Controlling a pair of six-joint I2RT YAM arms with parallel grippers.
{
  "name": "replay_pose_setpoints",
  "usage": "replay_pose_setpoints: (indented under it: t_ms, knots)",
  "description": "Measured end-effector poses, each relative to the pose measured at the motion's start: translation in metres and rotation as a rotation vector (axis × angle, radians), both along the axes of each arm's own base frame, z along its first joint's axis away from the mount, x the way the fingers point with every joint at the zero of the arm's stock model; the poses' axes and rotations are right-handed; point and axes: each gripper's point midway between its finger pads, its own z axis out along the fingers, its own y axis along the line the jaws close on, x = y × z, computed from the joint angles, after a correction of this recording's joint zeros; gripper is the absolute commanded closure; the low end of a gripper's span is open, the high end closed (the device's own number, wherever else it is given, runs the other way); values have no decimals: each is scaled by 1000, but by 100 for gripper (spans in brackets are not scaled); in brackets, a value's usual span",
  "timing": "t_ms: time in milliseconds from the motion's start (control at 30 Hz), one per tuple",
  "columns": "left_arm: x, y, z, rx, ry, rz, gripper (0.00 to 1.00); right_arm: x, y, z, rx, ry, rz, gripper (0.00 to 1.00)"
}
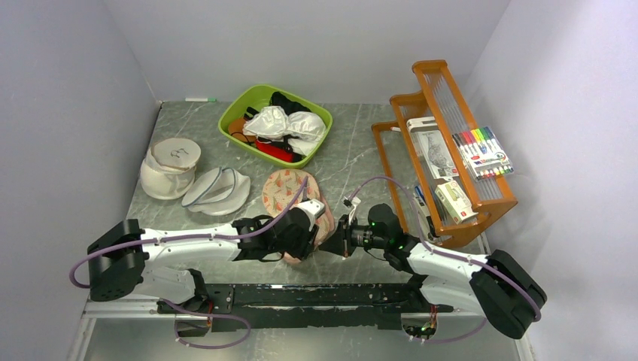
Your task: Unzip the laundry bag and remove the bra
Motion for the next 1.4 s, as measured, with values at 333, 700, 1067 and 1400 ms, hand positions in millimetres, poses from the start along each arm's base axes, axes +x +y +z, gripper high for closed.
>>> replay_pose_setpoints:
  t_ms: [333,700,1067,1400]
  knots:
    - [11,7,-5,7,9,78,93,9,-5,-11,-54,9,-65,100]
    - [7,25,-17,15,36,120,93,46,-29,-28,-197,42,-295,100]
    - [8,26,-2,-41,24,129,59,76,-32,-19,-313,-28,-312,100]
    - [7,16,9,-37,34,93,25,49,-25,-18,-189,23,-217,100]
